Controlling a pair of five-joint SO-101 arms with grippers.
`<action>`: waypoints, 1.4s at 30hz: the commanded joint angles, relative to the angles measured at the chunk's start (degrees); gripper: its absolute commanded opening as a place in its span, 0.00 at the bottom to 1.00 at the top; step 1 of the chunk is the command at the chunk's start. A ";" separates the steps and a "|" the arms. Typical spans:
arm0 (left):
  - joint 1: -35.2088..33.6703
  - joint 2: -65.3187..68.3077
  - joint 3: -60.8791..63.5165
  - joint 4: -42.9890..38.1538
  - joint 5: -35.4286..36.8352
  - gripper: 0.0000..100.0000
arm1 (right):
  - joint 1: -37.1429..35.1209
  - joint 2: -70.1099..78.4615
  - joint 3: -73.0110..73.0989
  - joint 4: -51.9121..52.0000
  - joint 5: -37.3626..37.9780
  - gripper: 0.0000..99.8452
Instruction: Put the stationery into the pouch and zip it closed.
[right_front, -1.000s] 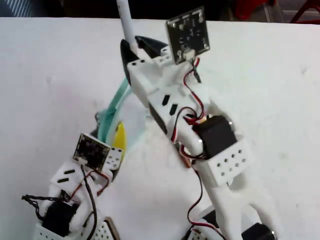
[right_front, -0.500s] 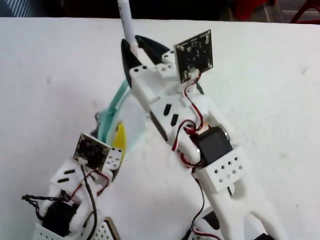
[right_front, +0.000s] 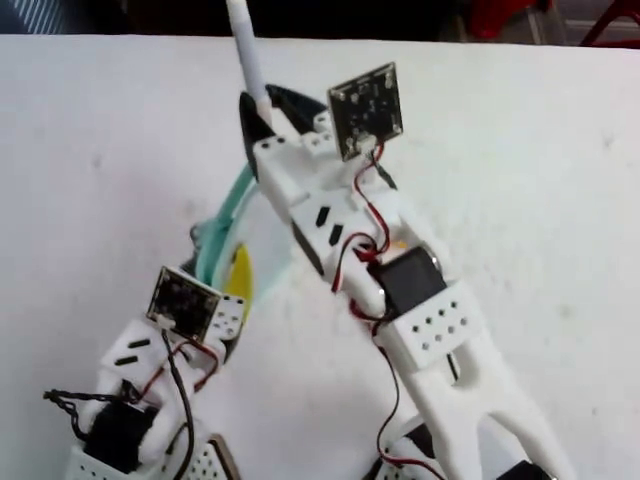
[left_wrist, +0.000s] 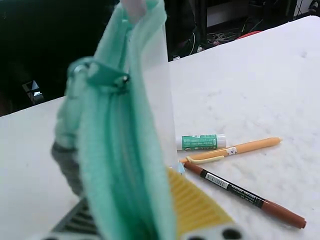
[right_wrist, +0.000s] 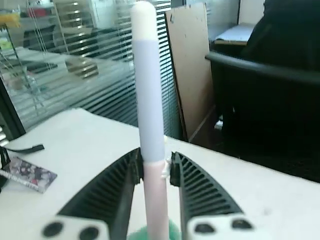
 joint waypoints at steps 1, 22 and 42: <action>-0.48 0.22 0.26 -1.14 -0.35 0.03 | -0.57 -5.05 2.46 1.89 -0.70 0.02; -7.34 0.22 -0.97 0.44 7.65 0.26 | -3.03 -9.89 9.58 2.33 -0.26 0.02; -7.34 0.22 -0.62 0.44 7.82 0.26 | -6.02 -9.80 8.53 3.21 -0.70 0.24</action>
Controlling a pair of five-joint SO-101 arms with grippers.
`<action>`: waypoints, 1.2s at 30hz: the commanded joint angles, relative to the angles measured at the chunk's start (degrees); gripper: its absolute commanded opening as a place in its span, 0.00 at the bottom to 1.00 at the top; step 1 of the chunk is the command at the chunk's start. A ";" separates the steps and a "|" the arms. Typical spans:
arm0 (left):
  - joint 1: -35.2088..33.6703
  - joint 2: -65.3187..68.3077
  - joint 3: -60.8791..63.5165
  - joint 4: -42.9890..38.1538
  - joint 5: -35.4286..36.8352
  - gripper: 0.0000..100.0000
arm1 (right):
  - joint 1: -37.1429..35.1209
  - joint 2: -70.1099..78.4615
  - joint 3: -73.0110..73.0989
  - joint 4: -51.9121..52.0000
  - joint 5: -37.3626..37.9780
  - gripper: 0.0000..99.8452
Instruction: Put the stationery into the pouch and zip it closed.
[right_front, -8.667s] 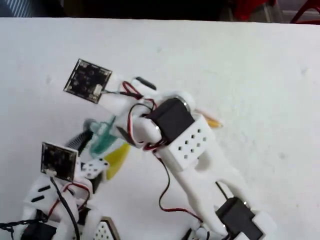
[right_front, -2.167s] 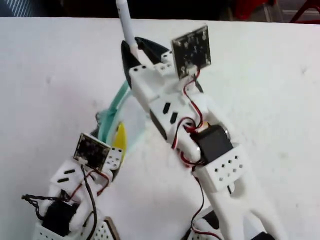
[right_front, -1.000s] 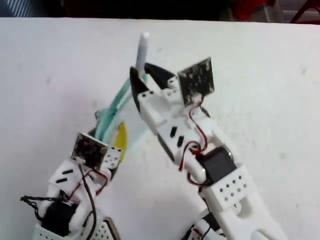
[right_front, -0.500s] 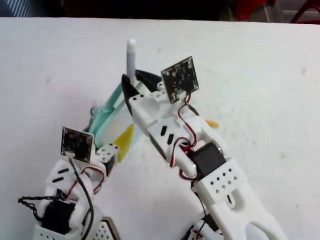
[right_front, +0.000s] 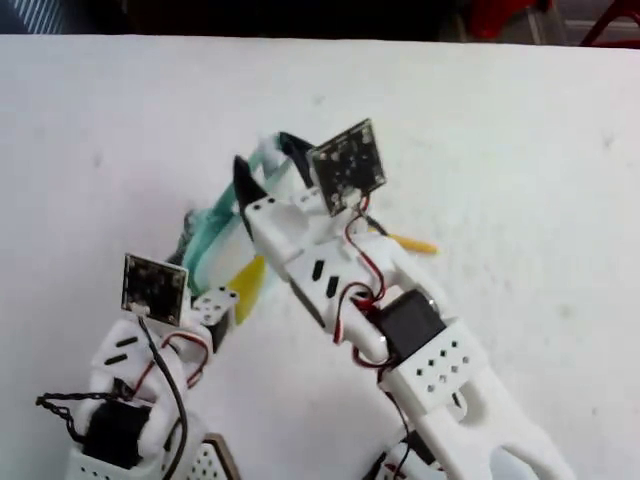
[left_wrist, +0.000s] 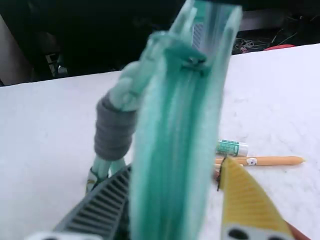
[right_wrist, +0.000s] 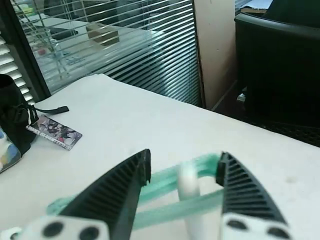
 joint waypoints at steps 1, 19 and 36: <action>-0.57 0.04 -0.70 0.35 0.79 0.26 | -0.31 -0.22 -4.31 1.45 -0.70 0.23; -0.57 0.04 0.62 -0.09 0.53 0.26 | 21.93 0.57 -20.40 24.22 2.37 0.19; -0.57 0.04 0.70 -0.09 0.79 0.26 | 33.80 33.71 -19.78 38.37 44.04 0.15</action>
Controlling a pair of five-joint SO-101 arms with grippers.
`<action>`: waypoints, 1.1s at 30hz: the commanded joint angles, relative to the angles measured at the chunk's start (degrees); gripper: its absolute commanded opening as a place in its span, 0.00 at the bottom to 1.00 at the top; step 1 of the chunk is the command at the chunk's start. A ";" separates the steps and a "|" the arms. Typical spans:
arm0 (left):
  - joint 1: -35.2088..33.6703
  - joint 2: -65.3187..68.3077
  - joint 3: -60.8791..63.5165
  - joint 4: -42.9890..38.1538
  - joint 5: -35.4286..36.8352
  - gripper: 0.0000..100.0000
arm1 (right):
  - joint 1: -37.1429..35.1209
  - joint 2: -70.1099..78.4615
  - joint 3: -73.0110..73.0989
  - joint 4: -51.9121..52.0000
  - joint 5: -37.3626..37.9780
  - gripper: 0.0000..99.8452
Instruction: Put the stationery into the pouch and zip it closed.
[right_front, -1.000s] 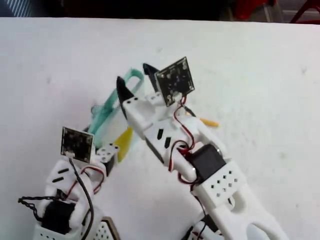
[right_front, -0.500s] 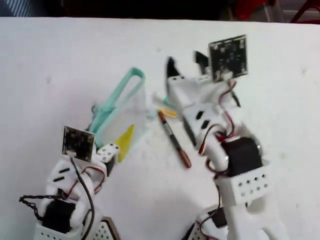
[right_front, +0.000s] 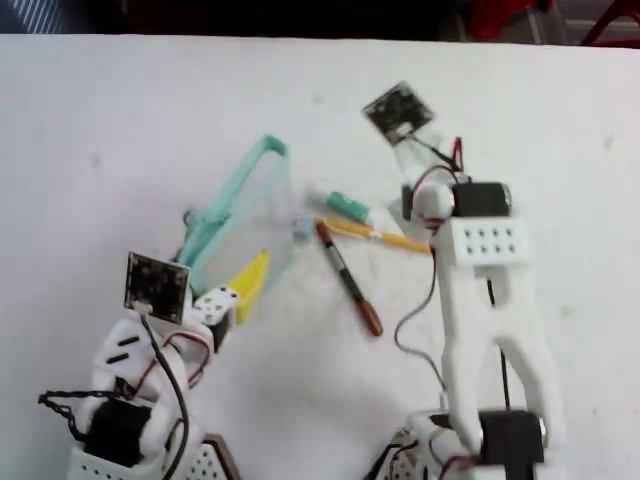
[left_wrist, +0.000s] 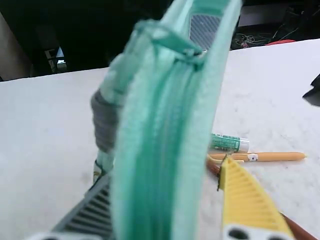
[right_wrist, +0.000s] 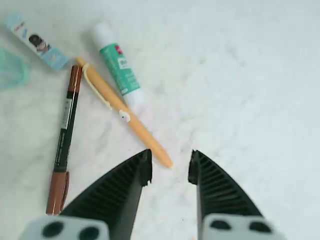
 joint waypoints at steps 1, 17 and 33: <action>-0.57 -0.04 -0.26 -0.09 0.79 0.26 | -0.84 4.79 -1.85 -1.80 2.73 0.15; -3.30 -0.04 -0.26 -0.09 0.88 0.26 | -4.79 13.58 -1.93 -11.82 3.87 0.15; -3.12 -0.04 -0.09 -0.79 0.88 0.26 | -0.22 24.66 -1.85 -11.47 23.65 0.15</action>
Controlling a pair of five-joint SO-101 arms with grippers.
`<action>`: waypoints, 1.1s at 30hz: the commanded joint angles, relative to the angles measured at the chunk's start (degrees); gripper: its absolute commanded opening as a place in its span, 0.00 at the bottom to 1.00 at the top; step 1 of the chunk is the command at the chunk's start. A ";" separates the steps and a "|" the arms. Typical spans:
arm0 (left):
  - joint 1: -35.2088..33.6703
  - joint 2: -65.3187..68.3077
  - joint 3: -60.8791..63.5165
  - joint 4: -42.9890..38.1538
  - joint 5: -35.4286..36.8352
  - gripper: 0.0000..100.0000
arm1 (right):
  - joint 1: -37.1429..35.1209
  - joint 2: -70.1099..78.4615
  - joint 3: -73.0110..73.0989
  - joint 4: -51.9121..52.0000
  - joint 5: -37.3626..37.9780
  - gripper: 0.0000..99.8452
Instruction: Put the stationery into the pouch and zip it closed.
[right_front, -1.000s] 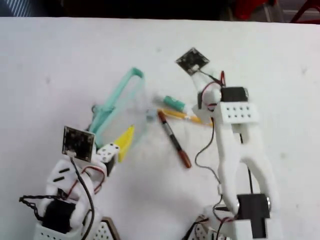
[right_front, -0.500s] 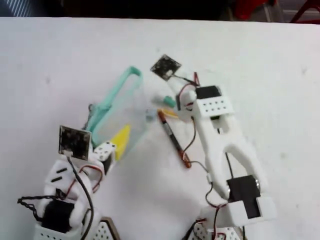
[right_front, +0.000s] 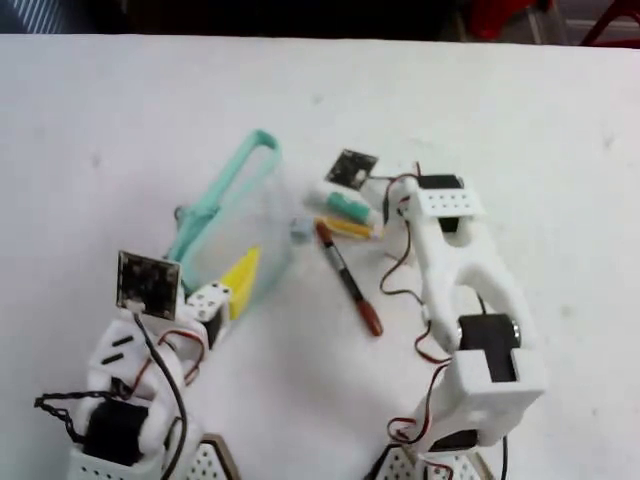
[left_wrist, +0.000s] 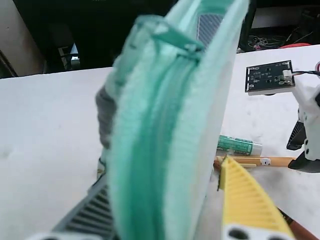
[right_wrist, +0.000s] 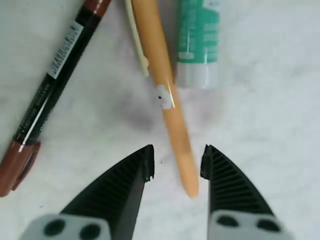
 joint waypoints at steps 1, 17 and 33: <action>-0.22 -0.04 -0.09 -0.79 0.70 0.26 | -0.75 -0.48 -1.85 -1.27 1.05 0.15; -0.22 -0.04 -0.09 -0.53 0.70 0.26 | -3.30 8.22 -5.63 -2.15 1.85 0.15; -0.13 -0.04 -0.09 -0.53 0.70 0.26 | -2.15 10.68 -7.74 -0.57 2.20 0.02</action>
